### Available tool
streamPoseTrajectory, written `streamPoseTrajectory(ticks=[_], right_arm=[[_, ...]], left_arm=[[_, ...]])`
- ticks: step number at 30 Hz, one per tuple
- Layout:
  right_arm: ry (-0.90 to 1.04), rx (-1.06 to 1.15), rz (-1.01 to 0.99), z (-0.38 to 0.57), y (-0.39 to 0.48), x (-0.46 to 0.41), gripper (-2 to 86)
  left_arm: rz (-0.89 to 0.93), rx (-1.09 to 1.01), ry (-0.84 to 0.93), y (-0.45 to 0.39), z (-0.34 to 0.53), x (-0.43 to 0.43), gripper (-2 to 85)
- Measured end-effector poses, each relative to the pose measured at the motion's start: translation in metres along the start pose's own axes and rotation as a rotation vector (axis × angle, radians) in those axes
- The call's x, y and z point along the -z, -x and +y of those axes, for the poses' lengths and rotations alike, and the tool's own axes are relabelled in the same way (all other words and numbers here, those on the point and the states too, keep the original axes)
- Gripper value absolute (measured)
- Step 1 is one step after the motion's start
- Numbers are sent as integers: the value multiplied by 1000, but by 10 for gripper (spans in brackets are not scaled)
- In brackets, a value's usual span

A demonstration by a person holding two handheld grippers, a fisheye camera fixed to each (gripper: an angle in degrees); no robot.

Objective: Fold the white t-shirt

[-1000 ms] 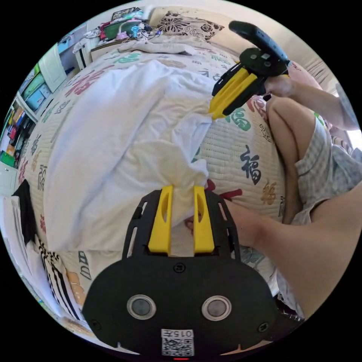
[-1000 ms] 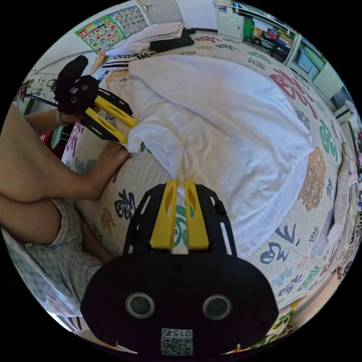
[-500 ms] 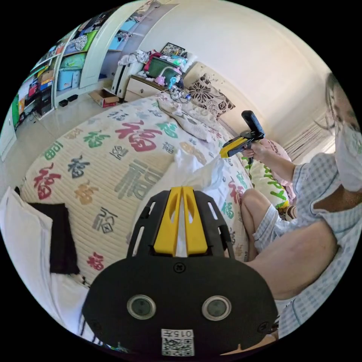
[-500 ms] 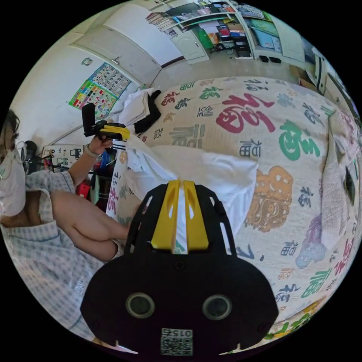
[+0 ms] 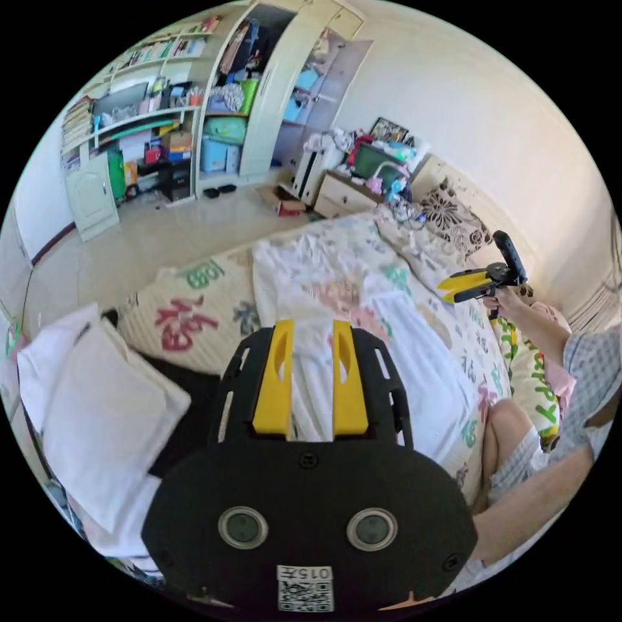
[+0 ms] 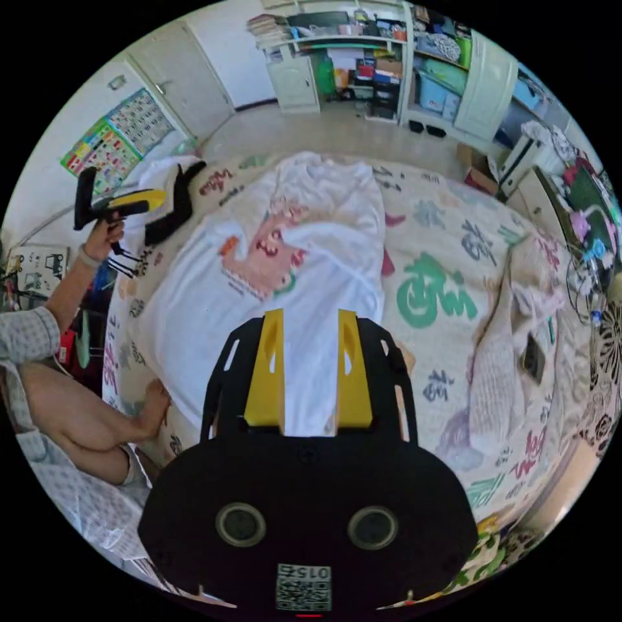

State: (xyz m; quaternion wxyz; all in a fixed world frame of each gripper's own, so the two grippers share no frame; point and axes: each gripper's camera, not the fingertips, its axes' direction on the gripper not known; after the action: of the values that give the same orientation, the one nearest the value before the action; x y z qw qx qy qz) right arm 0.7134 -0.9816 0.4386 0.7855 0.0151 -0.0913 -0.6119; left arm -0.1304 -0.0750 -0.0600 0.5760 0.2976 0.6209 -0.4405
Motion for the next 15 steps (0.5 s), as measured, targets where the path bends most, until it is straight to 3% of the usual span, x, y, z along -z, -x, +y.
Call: streamPoseTrajectory(ticks=[3, 6, 10, 12, 15], right_arm=[[201, -238, -120, 80, -21, -44, 136], [241, -397, -228, 131, -29, -58, 131], [229, -333, -180, 133, -21, -56, 82], [270, -245, -98, 124, -16, -55, 12], [331, -203, -164, 121, -20, -51, -2]], left_arm=[[92, 163, 263, -7, 94, -24, 107], [130, 306, 383, -24, 154, -29, 110], [102, 301, 421, -40, 167, -37, 80], [54, 269, 464, -41, 157, -41, 25], [126, 252, 443, -41, 147, -32, -1]])
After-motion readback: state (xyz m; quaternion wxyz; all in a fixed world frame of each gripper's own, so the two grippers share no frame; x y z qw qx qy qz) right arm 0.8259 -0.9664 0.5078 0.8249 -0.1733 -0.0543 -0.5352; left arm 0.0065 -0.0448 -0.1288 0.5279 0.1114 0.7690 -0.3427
